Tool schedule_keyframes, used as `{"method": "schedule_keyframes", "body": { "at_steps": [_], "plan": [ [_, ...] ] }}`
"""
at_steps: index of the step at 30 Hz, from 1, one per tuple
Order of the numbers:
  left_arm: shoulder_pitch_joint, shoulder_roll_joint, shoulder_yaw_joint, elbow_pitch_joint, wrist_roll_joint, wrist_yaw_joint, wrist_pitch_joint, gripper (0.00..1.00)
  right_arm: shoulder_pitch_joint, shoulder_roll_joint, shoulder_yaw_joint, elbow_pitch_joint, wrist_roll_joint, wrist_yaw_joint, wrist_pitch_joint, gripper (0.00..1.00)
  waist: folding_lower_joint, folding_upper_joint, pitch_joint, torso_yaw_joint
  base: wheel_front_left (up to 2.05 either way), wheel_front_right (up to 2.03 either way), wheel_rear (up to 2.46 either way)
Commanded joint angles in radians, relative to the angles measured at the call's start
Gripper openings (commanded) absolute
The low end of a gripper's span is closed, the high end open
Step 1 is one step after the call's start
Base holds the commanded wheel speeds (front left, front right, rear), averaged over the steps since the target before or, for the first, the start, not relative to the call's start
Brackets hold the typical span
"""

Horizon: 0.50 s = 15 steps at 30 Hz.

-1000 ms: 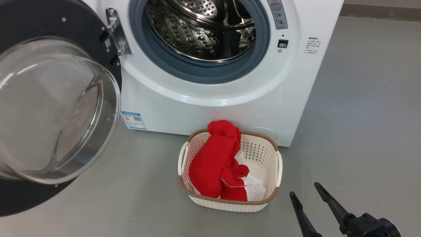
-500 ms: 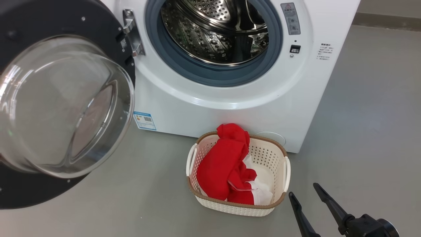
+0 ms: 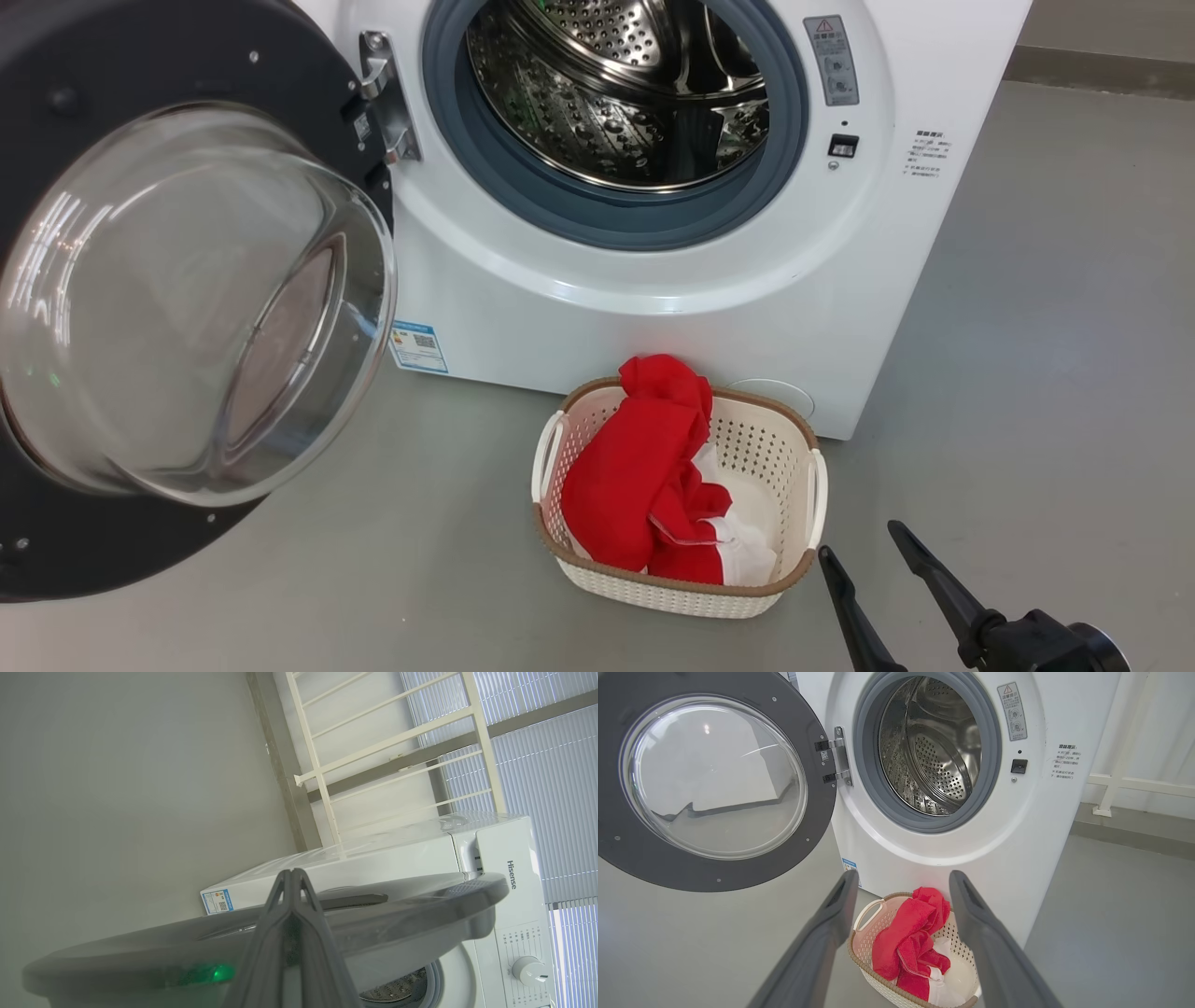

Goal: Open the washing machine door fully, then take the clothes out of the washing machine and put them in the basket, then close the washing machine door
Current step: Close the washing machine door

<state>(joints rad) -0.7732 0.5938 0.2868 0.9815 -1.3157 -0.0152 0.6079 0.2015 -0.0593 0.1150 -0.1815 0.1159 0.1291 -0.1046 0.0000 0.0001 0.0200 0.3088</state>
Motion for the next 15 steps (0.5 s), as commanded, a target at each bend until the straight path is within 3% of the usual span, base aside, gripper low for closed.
{"method": "schedule_keyframes", "body": {
  "at_steps": [1, 15],
  "plan": [
    [-0.013, 0.030, 0.001, -0.009, -0.013, -0.017, 0.031, 0.00, -0.038, -0.002, 0.024, -0.024, 0.000, 0.002, -0.010, 1.00, 0.0000, -0.0001, 0.000, 0.000, 0.00, 0.00, 0.00],
    [-0.025, 0.008, -0.020, -0.017, -0.032, -0.082, 0.110, 0.00, -0.033, 0.003, 0.013, -0.023, 0.000, 0.002, -0.021, 1.00, 0.0000, -0.0001, 0.004, 0.017, 0.00, 0.00, 0.00]
  ]
}}
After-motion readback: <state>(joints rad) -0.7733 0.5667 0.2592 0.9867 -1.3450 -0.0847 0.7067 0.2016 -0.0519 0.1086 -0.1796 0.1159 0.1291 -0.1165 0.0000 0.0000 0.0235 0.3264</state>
